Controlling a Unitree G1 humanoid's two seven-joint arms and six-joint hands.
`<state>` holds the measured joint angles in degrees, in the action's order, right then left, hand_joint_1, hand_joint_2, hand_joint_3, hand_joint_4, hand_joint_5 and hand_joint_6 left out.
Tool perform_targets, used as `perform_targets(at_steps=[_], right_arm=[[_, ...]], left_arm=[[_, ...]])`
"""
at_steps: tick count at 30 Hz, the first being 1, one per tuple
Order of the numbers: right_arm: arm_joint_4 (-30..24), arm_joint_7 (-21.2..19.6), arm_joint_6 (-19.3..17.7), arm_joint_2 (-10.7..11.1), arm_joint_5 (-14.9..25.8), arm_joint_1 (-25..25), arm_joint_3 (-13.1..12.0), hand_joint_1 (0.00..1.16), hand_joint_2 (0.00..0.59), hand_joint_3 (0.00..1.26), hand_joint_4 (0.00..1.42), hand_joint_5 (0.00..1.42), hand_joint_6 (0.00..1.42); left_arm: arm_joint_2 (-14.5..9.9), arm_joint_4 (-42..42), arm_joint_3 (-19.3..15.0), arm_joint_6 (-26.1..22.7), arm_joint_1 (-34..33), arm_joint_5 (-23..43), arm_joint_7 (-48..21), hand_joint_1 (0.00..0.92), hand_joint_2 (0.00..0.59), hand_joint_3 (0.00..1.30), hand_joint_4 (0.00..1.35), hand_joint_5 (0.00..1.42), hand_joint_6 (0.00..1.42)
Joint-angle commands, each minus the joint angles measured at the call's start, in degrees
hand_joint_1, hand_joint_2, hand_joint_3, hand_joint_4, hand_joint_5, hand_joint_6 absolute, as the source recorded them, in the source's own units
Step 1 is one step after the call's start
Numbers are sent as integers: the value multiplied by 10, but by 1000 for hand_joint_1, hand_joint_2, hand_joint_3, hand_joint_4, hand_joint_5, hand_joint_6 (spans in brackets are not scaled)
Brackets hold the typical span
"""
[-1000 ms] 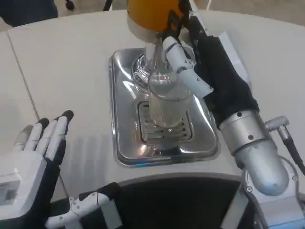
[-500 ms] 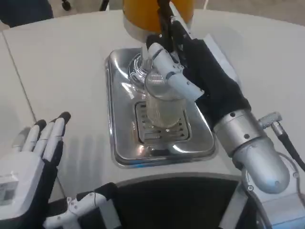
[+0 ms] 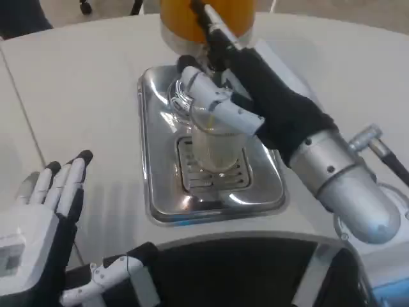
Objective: Grasp the cup under the faucet to collect the drink, then remove the cup.
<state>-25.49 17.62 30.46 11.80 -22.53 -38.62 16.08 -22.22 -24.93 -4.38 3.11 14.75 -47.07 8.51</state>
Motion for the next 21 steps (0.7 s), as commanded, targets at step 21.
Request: perform_targets(at_steps=[21], right_arm=[[-41, 188, 78, 54, -261, -59, 146, 41, 552, 33, 0, 0, 63]], left_arm=[[55, 93, 52, -52, -108, -10, 22, 16, 86, 0, 0, 0, 0]])
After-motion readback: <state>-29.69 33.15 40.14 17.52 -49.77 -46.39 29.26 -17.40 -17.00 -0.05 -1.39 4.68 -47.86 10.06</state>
